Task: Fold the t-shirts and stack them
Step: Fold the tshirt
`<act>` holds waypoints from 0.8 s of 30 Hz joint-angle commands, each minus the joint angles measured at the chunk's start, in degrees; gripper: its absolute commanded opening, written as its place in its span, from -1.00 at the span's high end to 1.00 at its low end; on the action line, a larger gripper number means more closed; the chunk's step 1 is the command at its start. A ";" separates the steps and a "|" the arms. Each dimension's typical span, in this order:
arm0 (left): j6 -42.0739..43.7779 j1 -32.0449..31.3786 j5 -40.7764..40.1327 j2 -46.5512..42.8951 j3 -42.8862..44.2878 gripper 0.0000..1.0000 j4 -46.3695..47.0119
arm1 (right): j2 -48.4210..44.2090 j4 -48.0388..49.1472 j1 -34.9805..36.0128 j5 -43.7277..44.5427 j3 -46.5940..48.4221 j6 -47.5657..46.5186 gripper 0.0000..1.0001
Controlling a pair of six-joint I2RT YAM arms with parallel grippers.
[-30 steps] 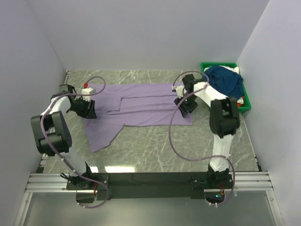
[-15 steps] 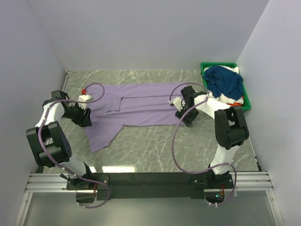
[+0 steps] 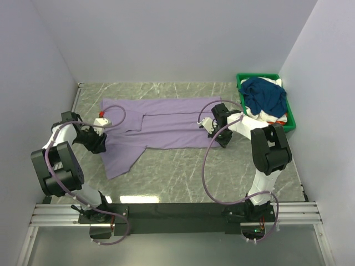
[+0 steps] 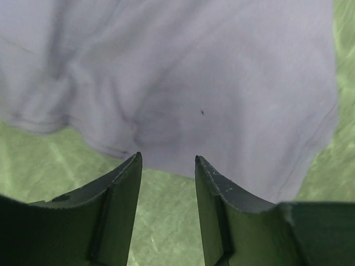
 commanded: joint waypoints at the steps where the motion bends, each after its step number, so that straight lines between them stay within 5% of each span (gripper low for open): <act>1: 9.30 0.13 -1.34 -1.86 -4.02 0.04 2.93 | 0.72 1.98 -0.27 0.53 -1.48 -0.84 0.88; 10: 17.39 -0.40 -6.17 1.30 -9.12 0.03 9.61 | 1.34 -0.14 -0.18 -0.17 0.72 -0.40 1.00; 20: 23.81 0.12 -7.77 -3.08 -13.00 0.94 0.48 | -0.77 -2.42 -0.18 -0.17 0.89 0.13 1.00; 24: 24.60 3.02 -4.25 -6.43 -10.01 0.99 -7.51 | -4.28 -4.35 -0.27 -0.09 0.28 -0.05 1.00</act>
